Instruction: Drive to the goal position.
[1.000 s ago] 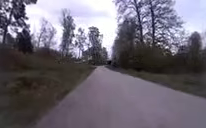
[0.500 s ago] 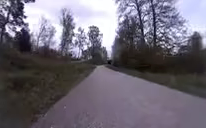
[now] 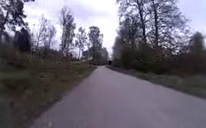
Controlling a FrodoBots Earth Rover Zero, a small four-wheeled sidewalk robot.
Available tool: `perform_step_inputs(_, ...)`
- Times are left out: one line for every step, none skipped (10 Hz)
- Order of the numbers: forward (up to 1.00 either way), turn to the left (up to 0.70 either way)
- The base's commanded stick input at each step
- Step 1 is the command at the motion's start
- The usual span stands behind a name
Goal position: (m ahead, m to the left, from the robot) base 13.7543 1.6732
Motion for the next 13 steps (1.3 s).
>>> perform_step_inputs(1.0, 0.0)
perform_step_inputs(1.0, 0.0)
perform_step_inputs(1.0, 0.0)
perform_step_inputs(1.0, 0.0)
perform_step_inputs(1.0, 0.0)
perform_step_inputs(1.0, 0.0)
perform_step_inputs(1.0, 0.0)
perform_step_inputs(1.0, 0.0)
perform_step_inputs(1.0, 0.0)
perform_step_inputs(1.0, 0.0)
perform_step_inputs(1.0, 0.0)
perform_step_inputs(1.0, 0.0)
perform_step_inputs(1.0, 0.0)
